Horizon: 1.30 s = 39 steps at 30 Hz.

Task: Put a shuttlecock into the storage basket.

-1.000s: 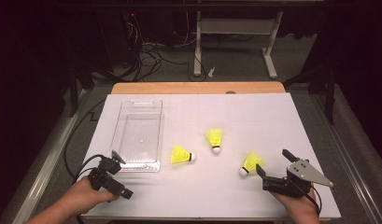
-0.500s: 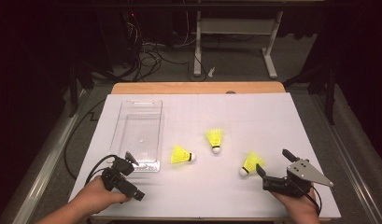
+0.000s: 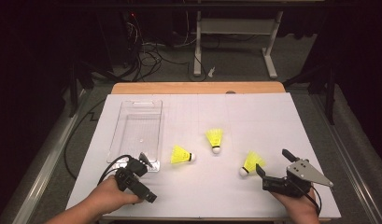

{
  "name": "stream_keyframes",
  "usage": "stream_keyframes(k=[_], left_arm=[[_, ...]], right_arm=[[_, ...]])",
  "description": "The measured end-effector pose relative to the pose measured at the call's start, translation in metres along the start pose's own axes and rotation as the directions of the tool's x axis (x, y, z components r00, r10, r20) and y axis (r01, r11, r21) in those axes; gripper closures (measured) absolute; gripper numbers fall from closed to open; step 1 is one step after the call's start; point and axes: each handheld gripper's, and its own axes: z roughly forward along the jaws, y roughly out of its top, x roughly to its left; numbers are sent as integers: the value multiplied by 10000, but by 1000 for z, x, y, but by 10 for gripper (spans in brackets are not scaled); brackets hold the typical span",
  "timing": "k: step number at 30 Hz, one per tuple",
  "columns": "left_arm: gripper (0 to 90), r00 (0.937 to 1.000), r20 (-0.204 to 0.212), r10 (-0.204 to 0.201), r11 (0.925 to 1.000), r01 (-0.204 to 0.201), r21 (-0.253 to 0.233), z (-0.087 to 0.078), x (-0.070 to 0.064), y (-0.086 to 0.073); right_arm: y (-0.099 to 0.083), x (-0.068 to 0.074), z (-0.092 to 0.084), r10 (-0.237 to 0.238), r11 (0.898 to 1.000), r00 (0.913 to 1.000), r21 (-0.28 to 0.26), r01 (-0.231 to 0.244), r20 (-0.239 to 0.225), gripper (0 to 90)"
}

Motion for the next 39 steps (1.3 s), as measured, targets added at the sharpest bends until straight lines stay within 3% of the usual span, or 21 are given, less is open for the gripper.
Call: stream_keyframes(k=[14,25,33,39], left_arm=[[7,9964,147,840,9965,-841,38,3,-30,27],[7,9883,385,1479,9886,-1488,213,10,-52,52],[12,9846,377,1708,9843,-1722,379,4,-60,68],[21,9848,220,1720,9847,-1725,245,-4,-63,81]], right_arm=[[0,0,0,-22,10000,10000,-21,22,-26,3],[0,0,0,1,10000,10000,-33,-1,-50,3],[1,0,-1,-7,10000,10000,-62,6,-85,3],[1,0,-1,7,10000,10000,-70,-7,-94,3]])
